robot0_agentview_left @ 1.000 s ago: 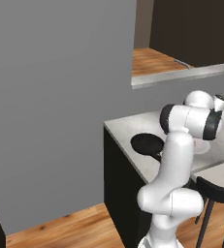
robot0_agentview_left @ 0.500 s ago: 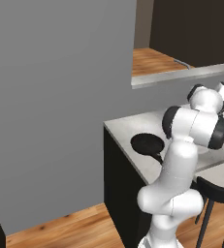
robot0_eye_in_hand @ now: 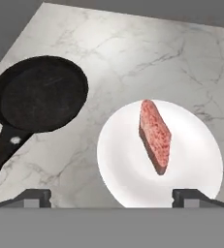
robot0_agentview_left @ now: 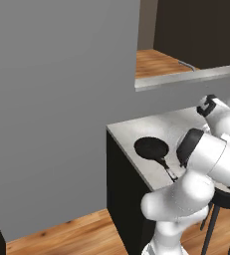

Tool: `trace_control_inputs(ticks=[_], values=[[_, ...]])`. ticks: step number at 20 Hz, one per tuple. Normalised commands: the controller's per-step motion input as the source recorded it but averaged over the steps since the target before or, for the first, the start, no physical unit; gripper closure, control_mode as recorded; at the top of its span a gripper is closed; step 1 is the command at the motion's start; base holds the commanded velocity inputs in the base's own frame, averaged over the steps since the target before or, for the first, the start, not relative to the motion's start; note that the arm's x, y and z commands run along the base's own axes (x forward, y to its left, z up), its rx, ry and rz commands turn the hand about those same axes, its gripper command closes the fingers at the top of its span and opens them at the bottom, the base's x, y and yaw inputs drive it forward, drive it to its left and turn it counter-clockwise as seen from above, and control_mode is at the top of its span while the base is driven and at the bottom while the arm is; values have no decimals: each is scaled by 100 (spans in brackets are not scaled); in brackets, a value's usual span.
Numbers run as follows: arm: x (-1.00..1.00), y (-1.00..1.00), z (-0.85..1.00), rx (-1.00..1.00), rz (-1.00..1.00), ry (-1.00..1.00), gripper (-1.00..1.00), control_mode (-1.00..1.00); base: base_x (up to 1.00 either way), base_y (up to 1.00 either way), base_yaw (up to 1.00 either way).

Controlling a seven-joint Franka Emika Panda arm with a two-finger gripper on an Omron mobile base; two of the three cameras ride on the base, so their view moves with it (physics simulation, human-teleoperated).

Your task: Pick up the pan with the steak in it and place it on the dining table. Then place the steak on the plate.

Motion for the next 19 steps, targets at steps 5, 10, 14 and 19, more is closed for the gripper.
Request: trace_control_inputs(ticks=[5, 10, 14, 19], values=[[-47, 39, 11, -14, 3, -45, -100, -100, 0, 0, 0], [-12, 4, 4, -3, 0, -8, -100, -100, 0, 0, 0], [-23, 39, 7, -13, 13, -10, -100, -100, 0, 0, 0], [-24, 77, 16, -25, 11, -6, -100, -100, 0, 0, 0]])
